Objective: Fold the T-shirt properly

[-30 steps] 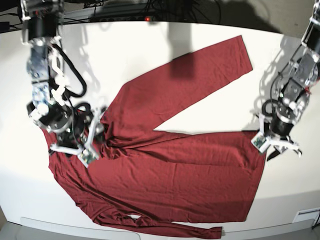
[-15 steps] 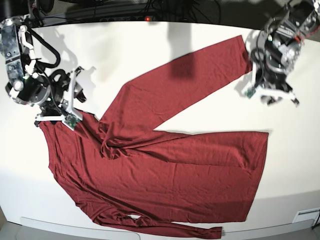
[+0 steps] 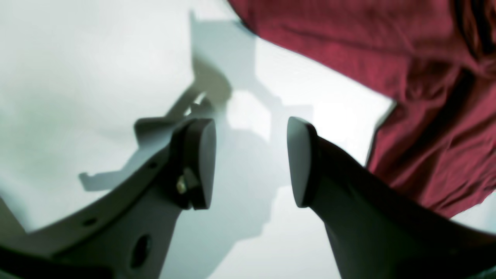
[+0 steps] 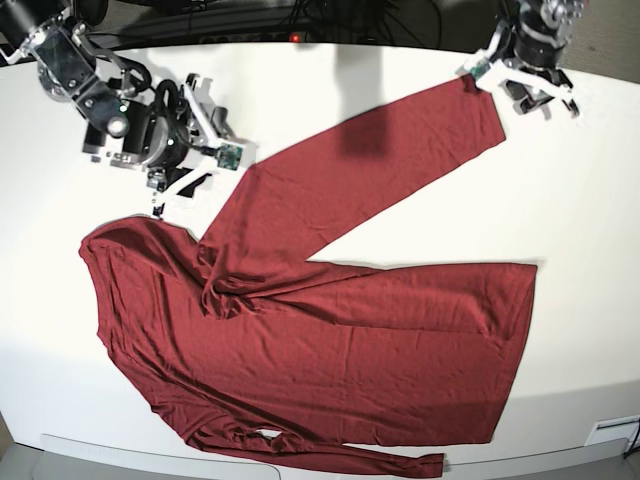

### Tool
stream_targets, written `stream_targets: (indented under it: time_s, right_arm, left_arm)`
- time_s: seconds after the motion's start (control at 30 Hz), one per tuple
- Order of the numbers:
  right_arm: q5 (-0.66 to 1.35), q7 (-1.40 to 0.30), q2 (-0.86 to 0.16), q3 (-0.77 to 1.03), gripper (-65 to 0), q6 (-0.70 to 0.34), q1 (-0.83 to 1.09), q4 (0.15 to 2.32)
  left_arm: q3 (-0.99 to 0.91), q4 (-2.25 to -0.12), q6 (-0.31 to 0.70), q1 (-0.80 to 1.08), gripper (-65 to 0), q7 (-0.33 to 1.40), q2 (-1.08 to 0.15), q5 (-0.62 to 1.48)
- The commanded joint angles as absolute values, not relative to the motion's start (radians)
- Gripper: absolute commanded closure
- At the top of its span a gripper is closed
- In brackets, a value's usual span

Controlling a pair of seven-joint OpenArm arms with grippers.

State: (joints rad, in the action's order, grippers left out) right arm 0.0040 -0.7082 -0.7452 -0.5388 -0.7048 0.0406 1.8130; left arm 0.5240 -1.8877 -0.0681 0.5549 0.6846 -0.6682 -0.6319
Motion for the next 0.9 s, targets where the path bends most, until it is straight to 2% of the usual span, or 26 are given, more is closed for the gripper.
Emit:
stream_targets:
  time_s: [0.0, 0.17, 0.33, 0.57, 0.77, 0.87]
  right_arm:
    - [-0.001, -0.696, -0.762, -0.541, -29.7, -0.698, 0.011, 1.828]
    - [0.0, -0.692, -0.762, -0.558, -29.7, -0.698, -0.034, 1.827]
    - [-0.001, -0.67, -0.762, -0.558, -29.7, -0.698, -0.038, 1.826]
    - [-0.001, -0.635, -0.762, -0.558, -29.7, -0.698, -0.038, 1.826]
    - [-0.002, -0.591, -0.762, -0.558, -29.8, -0.698, -0.035, 1.823]
    - [-0.017, -0.59, -0.762, -0.558, -35.5, -0.698, -0.035, 1.823]
  left_arm:
    - [0.519, -1.926, -0.079, 0.567, -17.7, 0.677, -0.68, -0.673]
    - [0.519, -2.02, -0.073, 0.609, -17.7, 0.685, -0.68, -0.662]
    - [0.519, -2.026, 0.055, 0.632, -17.7, 0.714, -0.679, -0.519]
    - [0.519, -2.026, 0.056, 0.632, -19.7, 0.698, -0.672, -0.505]
    - [0.519, -2.026, 0.066, 0.632, -20.7, 0.68, -0.575, -0.504]
    - [0.519, -2.026, 0.106, 0.631, -20.7, 0.679, -0.543, -0.503]
